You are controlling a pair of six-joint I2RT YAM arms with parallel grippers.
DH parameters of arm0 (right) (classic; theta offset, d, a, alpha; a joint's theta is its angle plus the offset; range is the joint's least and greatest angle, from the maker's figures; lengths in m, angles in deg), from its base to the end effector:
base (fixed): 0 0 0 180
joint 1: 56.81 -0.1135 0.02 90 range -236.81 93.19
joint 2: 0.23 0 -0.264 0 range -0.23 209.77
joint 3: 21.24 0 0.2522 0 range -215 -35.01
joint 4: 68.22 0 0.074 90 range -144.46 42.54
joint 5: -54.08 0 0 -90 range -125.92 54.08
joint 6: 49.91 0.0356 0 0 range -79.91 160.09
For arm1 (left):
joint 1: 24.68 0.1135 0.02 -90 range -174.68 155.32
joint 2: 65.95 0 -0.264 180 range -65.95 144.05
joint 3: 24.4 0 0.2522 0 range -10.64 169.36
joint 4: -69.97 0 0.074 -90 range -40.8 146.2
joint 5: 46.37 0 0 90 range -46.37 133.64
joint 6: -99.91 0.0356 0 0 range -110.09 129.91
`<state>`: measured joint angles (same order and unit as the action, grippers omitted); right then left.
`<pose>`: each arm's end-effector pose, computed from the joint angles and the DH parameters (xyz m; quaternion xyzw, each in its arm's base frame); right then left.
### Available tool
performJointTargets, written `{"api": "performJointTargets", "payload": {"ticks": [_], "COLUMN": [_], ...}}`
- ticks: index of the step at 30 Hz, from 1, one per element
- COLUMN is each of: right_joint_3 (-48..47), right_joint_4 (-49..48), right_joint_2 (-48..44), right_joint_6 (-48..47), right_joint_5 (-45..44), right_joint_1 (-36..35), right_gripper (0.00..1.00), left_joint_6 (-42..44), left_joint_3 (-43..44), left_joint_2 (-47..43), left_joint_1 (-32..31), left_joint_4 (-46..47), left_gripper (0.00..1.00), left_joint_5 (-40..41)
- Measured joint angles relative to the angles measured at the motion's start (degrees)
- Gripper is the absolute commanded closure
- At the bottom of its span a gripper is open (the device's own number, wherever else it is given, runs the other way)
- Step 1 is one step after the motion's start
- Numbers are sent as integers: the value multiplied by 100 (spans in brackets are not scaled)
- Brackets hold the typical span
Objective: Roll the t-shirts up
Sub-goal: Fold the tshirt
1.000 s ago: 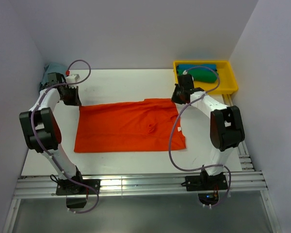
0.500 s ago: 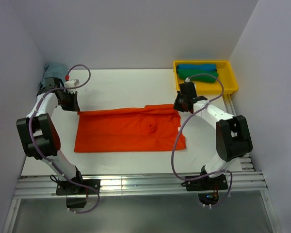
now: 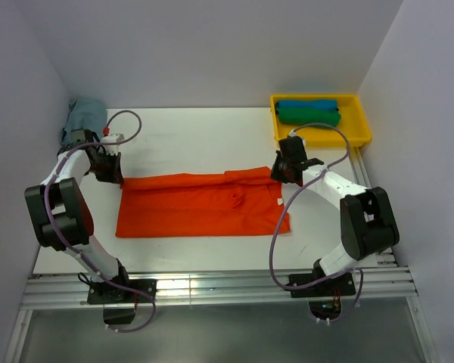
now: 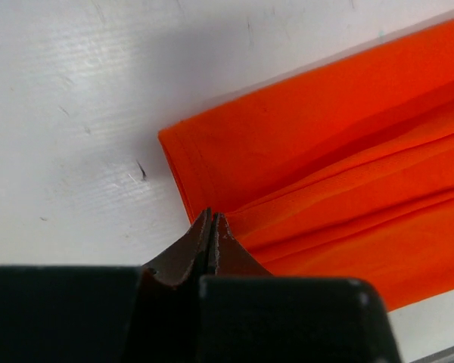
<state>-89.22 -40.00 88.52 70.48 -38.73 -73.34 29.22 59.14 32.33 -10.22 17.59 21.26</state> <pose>0.3091 0.0899 0.2053 0.1215 0.9285 0.1183 0.3304 0.3360 0.0727 0.2121 0.0791 0.9590 -0.1254 0.2414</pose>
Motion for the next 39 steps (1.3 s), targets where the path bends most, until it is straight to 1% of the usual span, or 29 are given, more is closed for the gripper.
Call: {"api": "performJointTargets", "payload": {"ticks": [8,23,34,35,36,37,39], "right_joint_3": [210,260,938,970,984,994,997], "right_joint_4": [9,98,76,81,90,79,70], "right_joint_2": [-22,-507,-603,-603,-601,-601,-601], "right_joint_6": [42,68,181,197,208,223,245], "right_joint_5": [-109,-208,-195,-192,-188,-186,-186], "right_joint_1": [0,0,-31,-37,-46,-55,-76], "right_gripper": [100,100,100,99,96,92,87], "left_joint_6": [103,190,354,367,378,393,402], "left_joint_3": [-422,-492,-680,-715,-745,-780,-841], "left_joint_2": [-223,-334,-334,-332,-334,-334,-332], "left_joint_1": [7,63,63,61,63,63,63], "left_joint_4": [-37,-120,-234,-243,-247,-249,-258], "left_gripper": [100,100,100,99,97,92,89], "left_joint_5": [57,63,85,85,83,85,85]}}
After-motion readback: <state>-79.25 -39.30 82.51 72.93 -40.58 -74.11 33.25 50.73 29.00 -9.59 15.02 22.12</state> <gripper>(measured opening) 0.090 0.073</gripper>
